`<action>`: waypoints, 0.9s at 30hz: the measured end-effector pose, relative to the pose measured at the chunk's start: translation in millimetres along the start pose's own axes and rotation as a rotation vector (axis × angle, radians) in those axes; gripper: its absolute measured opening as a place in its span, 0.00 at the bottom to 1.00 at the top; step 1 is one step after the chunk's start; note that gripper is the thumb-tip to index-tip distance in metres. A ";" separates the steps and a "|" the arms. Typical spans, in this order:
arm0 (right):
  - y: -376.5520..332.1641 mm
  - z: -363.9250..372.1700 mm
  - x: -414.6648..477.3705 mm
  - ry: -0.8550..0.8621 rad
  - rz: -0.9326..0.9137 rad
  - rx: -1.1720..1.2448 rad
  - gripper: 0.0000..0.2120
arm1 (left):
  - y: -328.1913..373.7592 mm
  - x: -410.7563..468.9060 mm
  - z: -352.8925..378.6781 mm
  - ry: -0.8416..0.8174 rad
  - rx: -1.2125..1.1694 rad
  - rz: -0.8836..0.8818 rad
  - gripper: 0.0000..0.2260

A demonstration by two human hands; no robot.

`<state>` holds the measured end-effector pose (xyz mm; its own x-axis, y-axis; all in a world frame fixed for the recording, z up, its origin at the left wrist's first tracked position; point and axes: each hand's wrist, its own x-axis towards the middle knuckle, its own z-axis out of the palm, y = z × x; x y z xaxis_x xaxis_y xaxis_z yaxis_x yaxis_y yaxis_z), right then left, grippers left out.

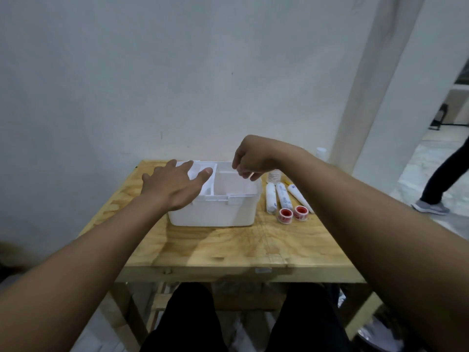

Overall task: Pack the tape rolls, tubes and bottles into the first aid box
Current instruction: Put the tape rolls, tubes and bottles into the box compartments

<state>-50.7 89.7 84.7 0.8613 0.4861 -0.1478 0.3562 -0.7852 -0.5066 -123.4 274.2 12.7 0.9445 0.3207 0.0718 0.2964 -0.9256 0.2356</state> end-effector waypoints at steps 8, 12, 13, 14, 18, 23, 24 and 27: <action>33.0 -23.3 -29.5 0.294 -0.031 -0.227 0.13 | 48.9 -17.6 -1.2 0.234 -0.030 0.205 0.32; 55.4 -29.9 -48.0 0.362 0.025 -0.255 0.15 | 89.3 -30.5 6.2 0.321 0.021 0.380 0.28; 61.2 -30.9 -51.9 0.367 0.042 -0.262 0.16 | 98.4 -34.4 9.0 0.340 0.033 0.422 0.27; 67.0 -31.5 -54.8 0.369 0.058 -0.273 0.16 | 106.7 -38.5 12.0 0.358 0.044 0.462 0.25; 90.2 -27.1 -67.7 0.355 0.104 -0.310 0.16 | 132.1 -57.1 29.6 0.416 0.071 0.597 0.21; 111.0 -14.6 -82.5 0.280 0.124 -0.342 0.18 | 145.9 -75.4 60.0 0.394 0.135 0.649 0.22; 114.8 -11.3 -84.0 0.265 0.125 -0.349 0.18 | 147.2 -78.5 65.8 0.385 0.156 0.651 0.23; 126.9 -0.9 -85.5 0.233 0.120 -0.385 0.17 | 150.5 -85.3 81.3 0.374 0.226 0.638 0.20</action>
<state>-78.8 -51.8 33.8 0.9475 0.3183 0.0309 0.3194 -0.9374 -0.1388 -147.7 91.1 -36.8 0.8432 -0.2789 0.4596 -0.2290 -0.9598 -0.1624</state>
